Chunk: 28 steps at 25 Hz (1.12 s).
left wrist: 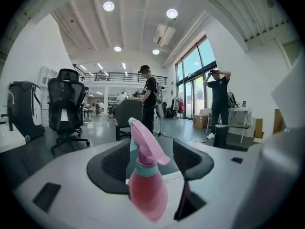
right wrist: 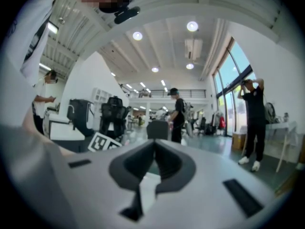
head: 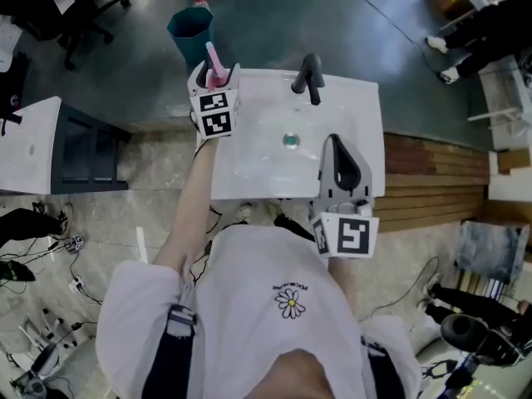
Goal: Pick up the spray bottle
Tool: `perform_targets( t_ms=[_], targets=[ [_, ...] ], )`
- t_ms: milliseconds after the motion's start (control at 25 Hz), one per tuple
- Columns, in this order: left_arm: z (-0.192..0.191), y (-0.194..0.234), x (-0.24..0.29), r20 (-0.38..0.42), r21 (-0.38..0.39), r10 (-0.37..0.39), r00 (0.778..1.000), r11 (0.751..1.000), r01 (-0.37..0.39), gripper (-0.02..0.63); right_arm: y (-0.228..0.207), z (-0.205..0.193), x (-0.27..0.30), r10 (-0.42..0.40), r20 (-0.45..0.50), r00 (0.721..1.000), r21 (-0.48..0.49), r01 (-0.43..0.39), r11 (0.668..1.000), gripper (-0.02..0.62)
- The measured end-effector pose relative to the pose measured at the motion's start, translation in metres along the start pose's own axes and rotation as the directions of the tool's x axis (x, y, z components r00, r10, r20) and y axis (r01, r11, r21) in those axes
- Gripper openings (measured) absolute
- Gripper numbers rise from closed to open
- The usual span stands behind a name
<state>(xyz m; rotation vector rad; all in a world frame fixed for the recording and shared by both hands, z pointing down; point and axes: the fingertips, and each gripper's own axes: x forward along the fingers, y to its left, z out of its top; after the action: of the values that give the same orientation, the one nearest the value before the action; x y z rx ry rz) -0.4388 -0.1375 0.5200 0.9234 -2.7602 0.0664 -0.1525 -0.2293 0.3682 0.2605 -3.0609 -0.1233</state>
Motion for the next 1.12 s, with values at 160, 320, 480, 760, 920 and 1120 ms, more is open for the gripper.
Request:
perform_targets(
  t_ms=[160, 320, 480, 760, 920, 1120],
  targets=[
    [-0.013, 0.004, 0.01, -0.047, -0.012, 0.004, 0.999, 1.0, -0.005, 0.294, -0.003, -0.003, 0.001, -0.01, -0.013, 1.0, -0.003, 0.01, 1.0, 0.031],
    [-0.022, 0.009, 0.013, -0.08, -0.053, 0.007, 0.997, 0.999, -0.011, 0.262, -0.003, 0.0, -0.001, -0.01, -0.007, 1.0, -0.023, 0.01, 1.0, 0.031],
    [-0.026, 0.013, 0.013, -0.093, -0.043, 0.016, 0.996, 0.999, -0.02, 0.238, -0.003, 0.0, -0.002, -0.004, -0.009, 1.0, -0.026, 0.003, 1.0, 0.031],
    [-0.029, 0.011, 0.014, -0.096, -0.036, 0.011, 0.995, 0.999, -0.015, 0.225, 0.005, -0.004, -0.002, 0.02, -0.024, 1.0, -0.041, -0.021, 0.999, 0.031],
    [-0.027, 0.012, 0.014, -0.08, -0.031, 0.025, 0.996, 0.999, -0.028, 0.21, 0.002, -0.005, -0.003, 0.015, -0.028, 0.999, -0.038, -0.016, 0.999, 0.031],
    [-0.029, 0.011, 0.013, -0.09, -0.038, 0.026, 0.996, 0.999, -0.029, 0.206, -0.001, -0.007, -0.006, 0.013, -0.031, 0.999, -0.036, -0.014, 0.999, 0.031]
  ],
)
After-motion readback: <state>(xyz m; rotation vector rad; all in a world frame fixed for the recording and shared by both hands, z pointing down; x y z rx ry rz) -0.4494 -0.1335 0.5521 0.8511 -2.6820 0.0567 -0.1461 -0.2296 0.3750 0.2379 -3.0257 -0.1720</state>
